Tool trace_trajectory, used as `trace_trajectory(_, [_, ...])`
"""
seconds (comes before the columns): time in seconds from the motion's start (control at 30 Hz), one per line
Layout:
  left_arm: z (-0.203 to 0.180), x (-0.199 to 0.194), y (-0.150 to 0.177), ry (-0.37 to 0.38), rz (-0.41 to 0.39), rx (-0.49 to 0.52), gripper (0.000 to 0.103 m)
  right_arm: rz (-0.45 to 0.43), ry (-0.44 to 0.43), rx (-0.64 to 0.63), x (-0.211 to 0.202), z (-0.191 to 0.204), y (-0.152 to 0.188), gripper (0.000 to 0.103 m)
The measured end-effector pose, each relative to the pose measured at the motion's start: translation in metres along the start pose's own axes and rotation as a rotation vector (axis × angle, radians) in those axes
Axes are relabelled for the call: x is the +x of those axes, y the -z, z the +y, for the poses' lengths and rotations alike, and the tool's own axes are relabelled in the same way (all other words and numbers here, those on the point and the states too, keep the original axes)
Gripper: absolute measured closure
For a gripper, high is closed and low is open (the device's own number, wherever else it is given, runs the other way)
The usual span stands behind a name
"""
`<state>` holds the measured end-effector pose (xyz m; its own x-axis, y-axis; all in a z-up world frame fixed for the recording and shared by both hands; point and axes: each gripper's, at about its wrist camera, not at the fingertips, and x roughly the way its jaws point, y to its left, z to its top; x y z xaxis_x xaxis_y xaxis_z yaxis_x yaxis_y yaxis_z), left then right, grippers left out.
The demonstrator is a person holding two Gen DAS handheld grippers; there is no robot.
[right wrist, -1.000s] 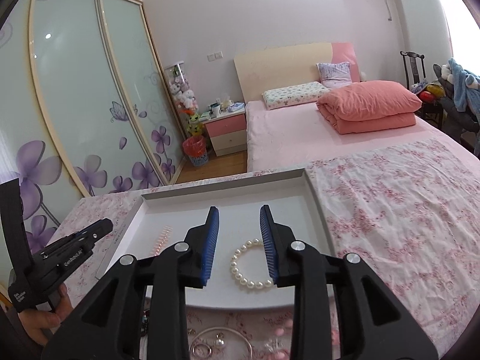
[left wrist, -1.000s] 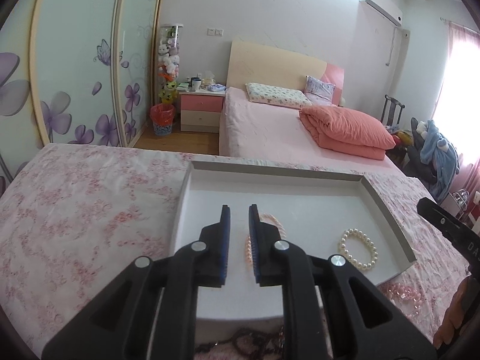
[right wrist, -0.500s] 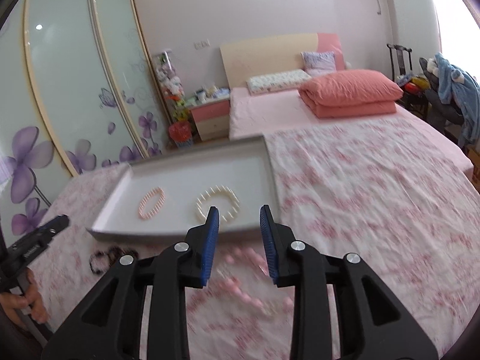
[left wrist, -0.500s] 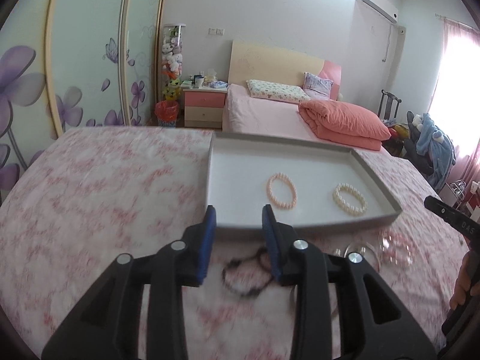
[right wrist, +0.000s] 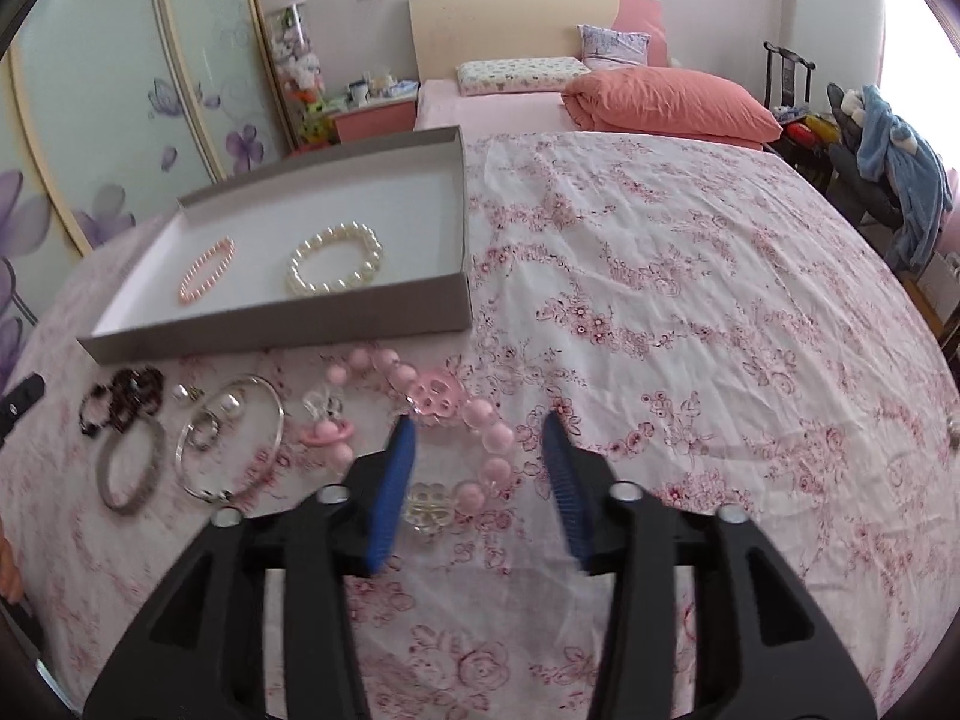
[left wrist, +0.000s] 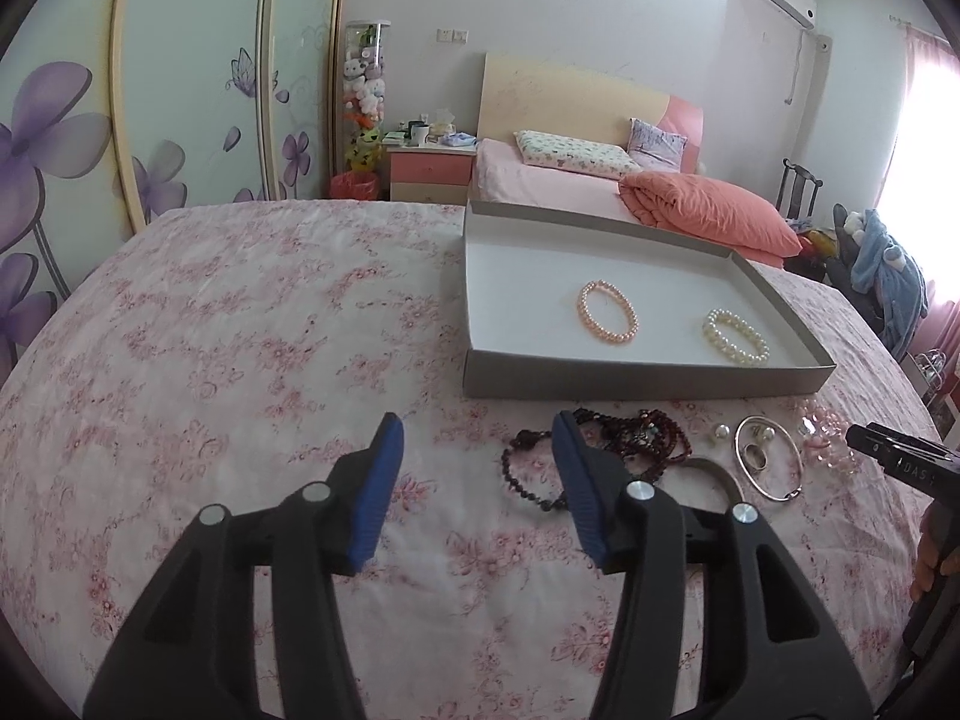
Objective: Organize jewelry
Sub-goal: 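Grasp the pink bead bracelet with the right gripper while the left grasps the silver cuff bangle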
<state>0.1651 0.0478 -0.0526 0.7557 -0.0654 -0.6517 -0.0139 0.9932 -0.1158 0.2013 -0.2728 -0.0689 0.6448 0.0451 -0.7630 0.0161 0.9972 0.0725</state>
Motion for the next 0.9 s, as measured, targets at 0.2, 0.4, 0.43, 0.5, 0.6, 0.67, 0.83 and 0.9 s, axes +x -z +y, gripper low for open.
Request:
trace_trajectory(0.2, [0.004,0.006,0.004,0.002,0.017,-0.005,0.05,0.031,0.01,-0.027,0.011,0.001,0.005,0.057])
trace_trajectory(0.4, [0.005,0.009,0.006,0.005,0.028,-0.003,0.05,0.022,0.024,-0.048,0.015,0.007,0.001,0.081])
trace_trajectory(0.43, [0.004,0.009,0.006,0.007,0.03,-0.002,0.05,0.02,0.022,-0.05,0.015,0.007,0.001,0.088])
trace_trajectory(0.5, [0.0,0.008,0.007,0.02,0.035,0.009,0.05,0.021,0.018,-0.055,0.014,0.008,0.003,0.089])
trace_trajectory(0.6, [-0.013,0.004,0.009,0.06,0.046,0.036,0.05,0.02,0.024,-0.061,0.012,0.011,0.005,0.089])
trace_trajectory(0.67, [-0.026,0.002,0.011,0.102,0.069,0.051,0.043,0.02,0.021,-0.059,0.012,0.011,0.005,0.089])
trace_trajectory(0.83, [-0.066,0.001,0.023,0.157,0.134,0.099,0.033,0.021,0.008,-0.047,0.011,0.009,0.005,0.089])
trace_trajectory(0.9, [-0.082,0.005,0.03,0.152,0.177,0.121,0.029,0.021,-0.006,-0.035,0.01,0.007,0.005,0.089])
